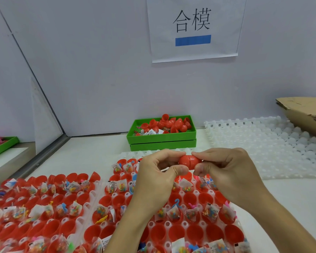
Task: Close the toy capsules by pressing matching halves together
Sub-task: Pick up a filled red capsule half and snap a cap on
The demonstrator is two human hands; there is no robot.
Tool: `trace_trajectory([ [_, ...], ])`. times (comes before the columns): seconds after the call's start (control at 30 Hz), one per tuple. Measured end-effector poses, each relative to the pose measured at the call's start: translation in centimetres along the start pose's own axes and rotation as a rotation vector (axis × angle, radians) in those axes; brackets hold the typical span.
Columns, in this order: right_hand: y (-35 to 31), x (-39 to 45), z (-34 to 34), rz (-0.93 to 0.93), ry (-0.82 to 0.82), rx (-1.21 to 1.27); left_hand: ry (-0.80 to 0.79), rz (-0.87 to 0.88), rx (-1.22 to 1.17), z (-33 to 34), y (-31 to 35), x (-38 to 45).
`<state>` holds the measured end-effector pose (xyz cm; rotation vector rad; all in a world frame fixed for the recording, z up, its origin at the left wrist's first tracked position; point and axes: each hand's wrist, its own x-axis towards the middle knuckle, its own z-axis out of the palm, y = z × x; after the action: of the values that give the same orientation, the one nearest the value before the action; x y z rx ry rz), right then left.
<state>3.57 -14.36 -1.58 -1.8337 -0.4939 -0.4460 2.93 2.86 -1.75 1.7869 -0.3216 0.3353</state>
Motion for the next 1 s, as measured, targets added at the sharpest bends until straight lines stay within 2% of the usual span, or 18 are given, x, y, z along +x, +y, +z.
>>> trace_trajectory([
  [0.17,0.11,0.06,-0.26,0.012,-0.001,0.047,-0.013,-0.002,-0.019,-0.03,0.12,-0.03],
  [0.53,0.12,-0.07,-0.01,0.013,-0.004,-0.011,0.006,0.002,0.044,0.14,-0.16,-0.06],
  [1.0,0.11,0.02,0.18,0.063,0.029,0.002,-0.048,0.044,-0.037,0.10,-0.16,-0.15],
])
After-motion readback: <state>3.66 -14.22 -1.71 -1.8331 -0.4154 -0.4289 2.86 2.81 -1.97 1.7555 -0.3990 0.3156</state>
